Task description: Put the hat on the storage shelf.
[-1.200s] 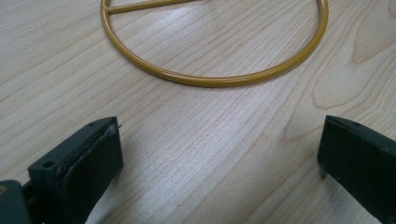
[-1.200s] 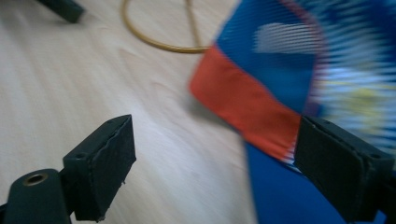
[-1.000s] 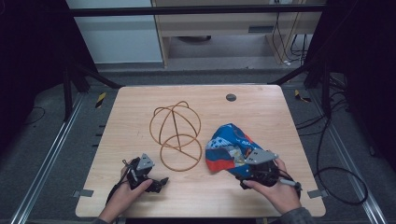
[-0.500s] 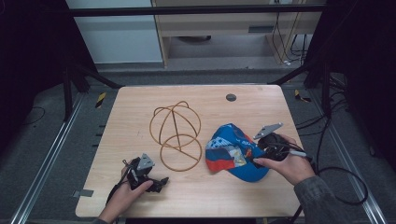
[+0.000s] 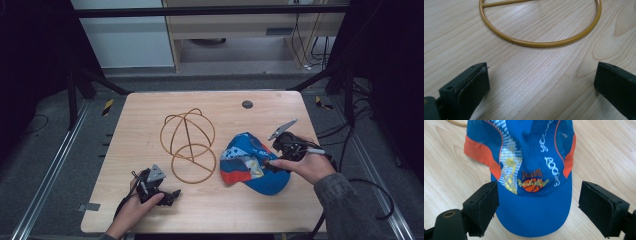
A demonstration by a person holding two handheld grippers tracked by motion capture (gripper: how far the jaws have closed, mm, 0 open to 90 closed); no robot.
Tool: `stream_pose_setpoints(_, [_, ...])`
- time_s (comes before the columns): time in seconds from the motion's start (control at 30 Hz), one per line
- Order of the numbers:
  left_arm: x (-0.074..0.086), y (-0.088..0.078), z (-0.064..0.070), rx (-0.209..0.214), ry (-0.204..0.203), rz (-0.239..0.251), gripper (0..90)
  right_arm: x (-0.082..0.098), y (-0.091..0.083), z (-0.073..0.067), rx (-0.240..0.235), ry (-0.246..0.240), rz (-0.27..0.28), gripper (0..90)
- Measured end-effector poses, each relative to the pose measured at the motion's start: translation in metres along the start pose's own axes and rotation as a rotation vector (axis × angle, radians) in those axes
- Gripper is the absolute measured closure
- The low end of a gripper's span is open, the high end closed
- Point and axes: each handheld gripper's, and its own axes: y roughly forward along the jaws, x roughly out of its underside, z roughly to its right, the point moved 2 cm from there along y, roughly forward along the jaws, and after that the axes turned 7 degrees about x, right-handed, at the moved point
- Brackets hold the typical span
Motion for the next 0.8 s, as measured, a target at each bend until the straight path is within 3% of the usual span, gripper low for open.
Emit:
stream_pose_setpoints(0.13, [0.0,0.0,0.0,0.0,0.0,0.0,0.0,-0.008,0.001,-0.001,-0.014,-0.016,0.001,19.3])
stream_pose_setpoints(0.23, [0.0,0.0,0.0,0.0,0.0,-0.001,0.0,-0.015,0.005,-0.003,-0.021,-0.028,-0.001,26.4])
stream_pose_setpoints(0.4, [0.0,0.0,0.0,0.0,0.0,-0.001,0.0,-0.024,0.021,-0.008,-0.054,-0.036,-0.016,36.7])
stream_pose_setpoints(0.6, [0.0,0.0,0.0,0.0,0.0,-0.001,0.0,-0.031,0.036,-0.014,-0.09,-0.045,-0.032,41.2])
stream_pose_setpoints(0.8, [0.0,0.0,0.0,0.0,0.0,-0.002,0.0,-0.032,0.048,-0.013,-0.093,-0.015,-0.066,48.7])
